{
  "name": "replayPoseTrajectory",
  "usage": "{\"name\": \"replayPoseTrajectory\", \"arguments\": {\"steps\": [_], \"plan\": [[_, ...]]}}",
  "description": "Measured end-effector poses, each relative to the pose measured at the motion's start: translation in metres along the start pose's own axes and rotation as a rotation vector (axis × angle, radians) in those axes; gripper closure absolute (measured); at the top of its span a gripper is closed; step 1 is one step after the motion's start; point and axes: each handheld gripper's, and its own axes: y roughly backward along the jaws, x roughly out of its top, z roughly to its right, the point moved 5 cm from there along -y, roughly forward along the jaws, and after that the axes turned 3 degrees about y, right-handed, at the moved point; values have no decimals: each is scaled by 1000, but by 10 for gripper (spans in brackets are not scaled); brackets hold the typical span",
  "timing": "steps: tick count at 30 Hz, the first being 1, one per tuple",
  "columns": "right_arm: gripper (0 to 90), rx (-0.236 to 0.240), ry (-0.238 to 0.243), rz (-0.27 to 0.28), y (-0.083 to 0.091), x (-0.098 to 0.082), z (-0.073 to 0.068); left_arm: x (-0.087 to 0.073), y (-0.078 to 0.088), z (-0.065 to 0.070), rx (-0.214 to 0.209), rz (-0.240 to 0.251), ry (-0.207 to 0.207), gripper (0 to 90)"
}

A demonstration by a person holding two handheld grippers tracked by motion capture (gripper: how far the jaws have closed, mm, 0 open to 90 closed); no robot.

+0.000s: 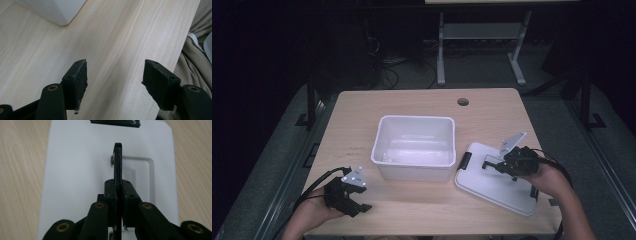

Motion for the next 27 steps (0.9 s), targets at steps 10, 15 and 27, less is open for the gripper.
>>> {"name": "replayPoseTrajectory", "arguments": {"steps": [10,15,27], "plan": [[825,15,15,-16,-3,-3,1,-1,3,-1,1,-1,-6,359],[832,19,18,-13,-3,-3,2,0,4,-1,3,12,1,358],[841,41,50,1,0,-8,5,-1,2,-2,-1,8,2,354]]}}
